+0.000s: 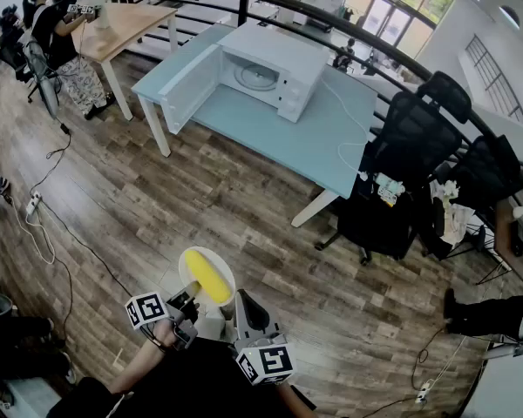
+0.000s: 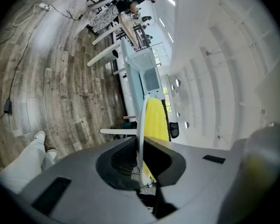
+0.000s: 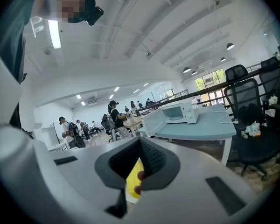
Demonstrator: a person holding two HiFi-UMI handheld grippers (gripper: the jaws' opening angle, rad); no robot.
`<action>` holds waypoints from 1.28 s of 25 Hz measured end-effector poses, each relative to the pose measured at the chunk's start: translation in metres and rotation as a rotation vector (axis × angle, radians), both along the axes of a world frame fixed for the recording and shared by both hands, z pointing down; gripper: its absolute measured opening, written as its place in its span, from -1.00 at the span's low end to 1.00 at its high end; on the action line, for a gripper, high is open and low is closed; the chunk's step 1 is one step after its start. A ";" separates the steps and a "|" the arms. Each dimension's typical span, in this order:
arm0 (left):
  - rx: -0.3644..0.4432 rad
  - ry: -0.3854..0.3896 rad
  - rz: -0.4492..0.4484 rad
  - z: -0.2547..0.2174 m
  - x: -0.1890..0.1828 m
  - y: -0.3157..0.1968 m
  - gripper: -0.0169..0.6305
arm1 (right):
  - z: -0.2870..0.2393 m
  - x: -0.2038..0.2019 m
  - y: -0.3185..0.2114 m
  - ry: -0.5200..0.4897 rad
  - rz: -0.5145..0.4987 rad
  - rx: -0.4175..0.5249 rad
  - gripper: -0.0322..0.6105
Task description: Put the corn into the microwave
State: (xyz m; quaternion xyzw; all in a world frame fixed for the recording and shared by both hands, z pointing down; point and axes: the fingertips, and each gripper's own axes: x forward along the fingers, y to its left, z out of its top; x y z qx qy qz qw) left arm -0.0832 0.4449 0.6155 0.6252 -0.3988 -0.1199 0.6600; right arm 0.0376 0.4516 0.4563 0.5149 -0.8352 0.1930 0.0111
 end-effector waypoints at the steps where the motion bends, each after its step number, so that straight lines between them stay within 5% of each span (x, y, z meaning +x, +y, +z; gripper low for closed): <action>1: 0.000 0.004 -0.003 0.000 0.001 0.001 -0.87 | 0.000 0.001 0.001 0.000 -0.002 0.000 -0.87; 32: 0.055 0.006 0.022 -0.009 -0.041 -0.012 -0.86 | -0.006 -0.055 0.003 -0.015 0.046 0.062 -0.87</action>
